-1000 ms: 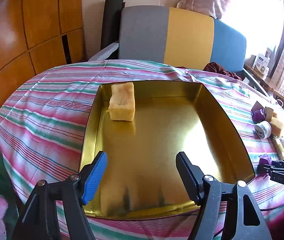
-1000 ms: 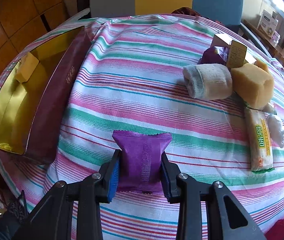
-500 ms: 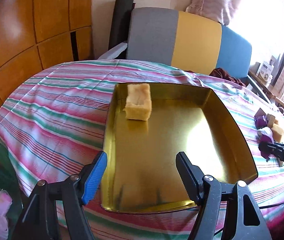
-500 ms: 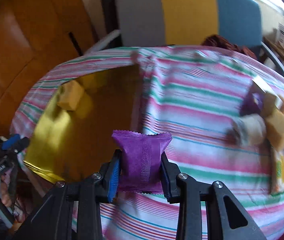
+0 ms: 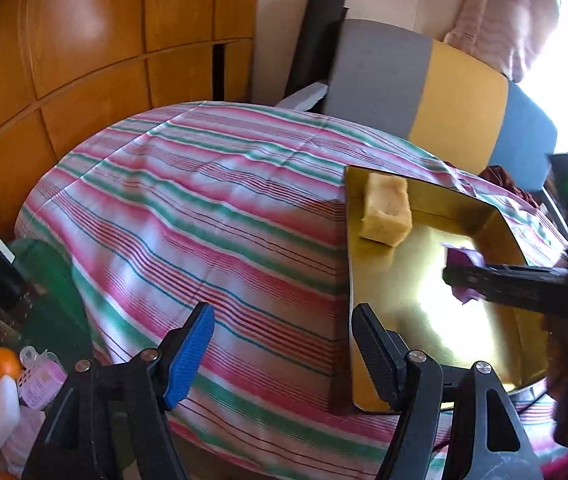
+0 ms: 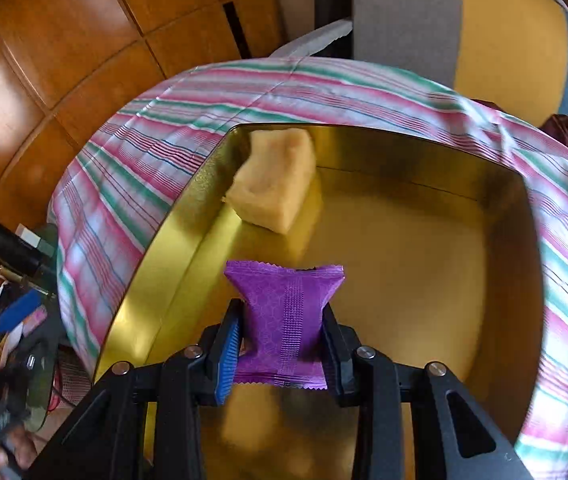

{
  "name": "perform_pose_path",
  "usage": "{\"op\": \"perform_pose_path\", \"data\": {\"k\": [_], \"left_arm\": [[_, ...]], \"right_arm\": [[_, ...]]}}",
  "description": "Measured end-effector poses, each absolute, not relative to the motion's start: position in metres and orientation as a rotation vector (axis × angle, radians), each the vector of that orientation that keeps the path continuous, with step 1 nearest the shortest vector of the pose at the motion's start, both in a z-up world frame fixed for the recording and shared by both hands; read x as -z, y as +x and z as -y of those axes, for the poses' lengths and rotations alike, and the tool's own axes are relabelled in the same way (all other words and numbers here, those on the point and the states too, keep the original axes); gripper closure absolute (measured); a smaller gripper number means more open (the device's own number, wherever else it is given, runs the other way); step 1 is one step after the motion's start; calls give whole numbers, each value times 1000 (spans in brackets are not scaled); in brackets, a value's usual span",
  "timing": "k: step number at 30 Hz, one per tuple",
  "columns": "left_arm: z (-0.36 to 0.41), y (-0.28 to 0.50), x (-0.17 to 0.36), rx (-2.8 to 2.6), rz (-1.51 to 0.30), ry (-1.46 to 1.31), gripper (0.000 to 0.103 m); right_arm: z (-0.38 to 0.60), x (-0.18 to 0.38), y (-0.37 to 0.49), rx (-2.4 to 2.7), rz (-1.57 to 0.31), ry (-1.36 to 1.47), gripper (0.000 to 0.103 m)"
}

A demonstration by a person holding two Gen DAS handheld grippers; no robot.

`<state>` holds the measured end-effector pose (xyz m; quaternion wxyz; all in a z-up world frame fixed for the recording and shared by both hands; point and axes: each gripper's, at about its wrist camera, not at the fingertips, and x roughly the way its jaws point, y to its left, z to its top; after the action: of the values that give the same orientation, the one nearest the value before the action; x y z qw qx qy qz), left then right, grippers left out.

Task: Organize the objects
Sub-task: 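Carry the purple sachet to the tray and release it beside the sponge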

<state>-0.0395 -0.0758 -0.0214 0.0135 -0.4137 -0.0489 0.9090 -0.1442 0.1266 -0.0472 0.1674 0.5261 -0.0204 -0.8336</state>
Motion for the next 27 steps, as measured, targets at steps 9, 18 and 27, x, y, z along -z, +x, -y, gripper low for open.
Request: {"op": "perform_pose_path", "data": {"k": [9, 18, 27], "left_arm": [[86, -45, 35, -2808, 214, -1344, 31], [86, -43, 33, -2813, 219, -1331, 31], [69, -36, 23, -2809, 134, -1277, 31]], "right_arm": [[-93, 68, -183, 2378, 28, 1557, 67], [-109, 50, -175, 2385, 159, 1490, 53], [-166, 18, -116, 2512, 189, 1391, 49]]}}
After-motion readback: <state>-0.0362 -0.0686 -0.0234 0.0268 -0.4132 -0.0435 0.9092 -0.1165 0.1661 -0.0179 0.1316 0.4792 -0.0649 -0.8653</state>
